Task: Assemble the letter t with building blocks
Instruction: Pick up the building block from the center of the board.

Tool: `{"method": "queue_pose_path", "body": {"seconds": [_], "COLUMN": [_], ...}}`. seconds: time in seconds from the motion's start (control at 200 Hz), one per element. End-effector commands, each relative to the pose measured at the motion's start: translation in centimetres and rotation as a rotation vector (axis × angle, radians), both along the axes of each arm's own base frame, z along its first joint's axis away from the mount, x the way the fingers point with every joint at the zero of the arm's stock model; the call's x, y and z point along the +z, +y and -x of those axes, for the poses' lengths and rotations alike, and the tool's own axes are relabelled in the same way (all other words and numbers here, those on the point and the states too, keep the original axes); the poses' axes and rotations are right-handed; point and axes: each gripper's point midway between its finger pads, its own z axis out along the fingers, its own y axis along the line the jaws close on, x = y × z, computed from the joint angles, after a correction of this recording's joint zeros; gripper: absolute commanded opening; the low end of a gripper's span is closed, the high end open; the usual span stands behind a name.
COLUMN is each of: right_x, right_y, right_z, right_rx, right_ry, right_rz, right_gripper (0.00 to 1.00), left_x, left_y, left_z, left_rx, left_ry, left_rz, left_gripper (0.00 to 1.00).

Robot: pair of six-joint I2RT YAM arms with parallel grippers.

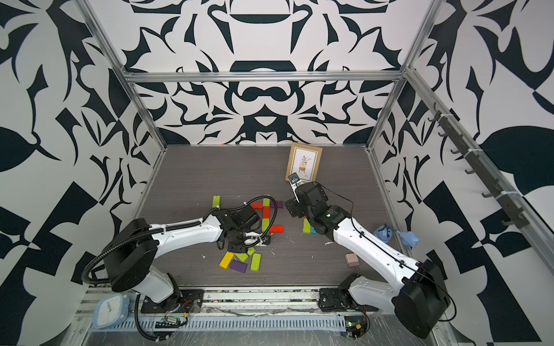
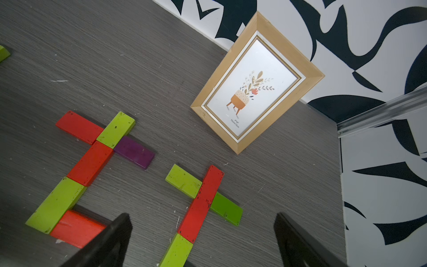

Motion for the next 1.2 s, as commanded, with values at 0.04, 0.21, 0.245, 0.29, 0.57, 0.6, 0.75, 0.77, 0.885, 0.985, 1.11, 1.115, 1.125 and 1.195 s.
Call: {"method": "queue_pose_path", "body": {"seconds": [0.04, 0.21, 0.245, 0.29, 0.57, 0.6, 0.75, 0.77, 0.885, 0.985, 1.11, 1.115, 1.125, 1.195], "right_x": [1.2, 1.3, 1.3, 1.2, 1.2, 1.2, 1.3, 1.2, 1.4, 1.5, 1.6, 1.6, 1.5, 1.6], "right_y": [0.0, 0.0, 0.0, 0.0, 0.0, 0.0, -0.1, -0.1, -0.2, -0.3, -0.5, -0.4, -0.5, -0.5], "right_z": [-0.4, -0.4, -0.4, -0.4, -0.4, -0.4, -0.4, -0.4, -0.3, -0.3, -0.2, -0.2, -0.2, -0.1], "right_rx": [-0.010, -0.010, -0.009, -0.009, -0.011, -0.010, -0.011, -0.011, -0.013, -0.017, -0.021, -0.020, -0.021, -0.023], "right_ry": [-0.035, -0.037, -0.038, -0.037, -0.039, -0.039, -0.039, -0.038, -0.043, -0.048, -0.053, -0.053, -0.052, -0.055], "right_rz": [-0.009, -0.010, -0.009, -0.008, -0.009, -0.008, -0.008, -0.007, -0.008, -0.008, -0.008, -0.008, -0.008, -0.008], "right_gripper": [0.99, 1.00, 1.00, 0.99, 1.00, 1.00, 1.00, 0.99, 1.00, 1.00, 1.00, 1.00, 0.99, 1.00], "left_x": [-0.5, -0.7, -0.8, -0.8, 0.2, 0.2, -0.1, -0.2, -0.7, -1.0, -1.2, -1.2, -1.2, -1.4], "left_y": [0.0, -0.1, -0.2, -0.3, -0.3, -0.2, 0.5, 0.5, 0.8, 0.8, 0.6, 0.6, 0.5, 0.5], "left_z": [-0.1, 0.3, 0.5, 0.8, 1.8, 1.8, 1.6, 1.6, 1.6, 1.3, 1.1, 1.1, 1.1, 1.2], "left_rx": [-0.033, -0.047, -0.052, -0.064, -0.134, -0.142, -0.179, -0.193, -0.216, -0.229, -0.241, -0.241, -0.243, -0.256], "left_ry": [0.001, 0.019, 0.028, 0.037, 0.010, 0.001, -0.033, -0.035, -0.048, -0.073, -0.082, -0.081, -0.081, -0.078], "left_rz": [-0.029, -0.033, -0.037, -0.037, -0.057, -0.061, -0.087, -0.091, -0.112, -0.129, -0.135, -0.135, -0.136, -0.144], "left_gripper": [0.51, 0.52, 0.52, 0.52, 0.53, 0.53, 0.53, 0.53, 0.52, 0.52, 0.51, 0.51, 0.51, 0.51]}}
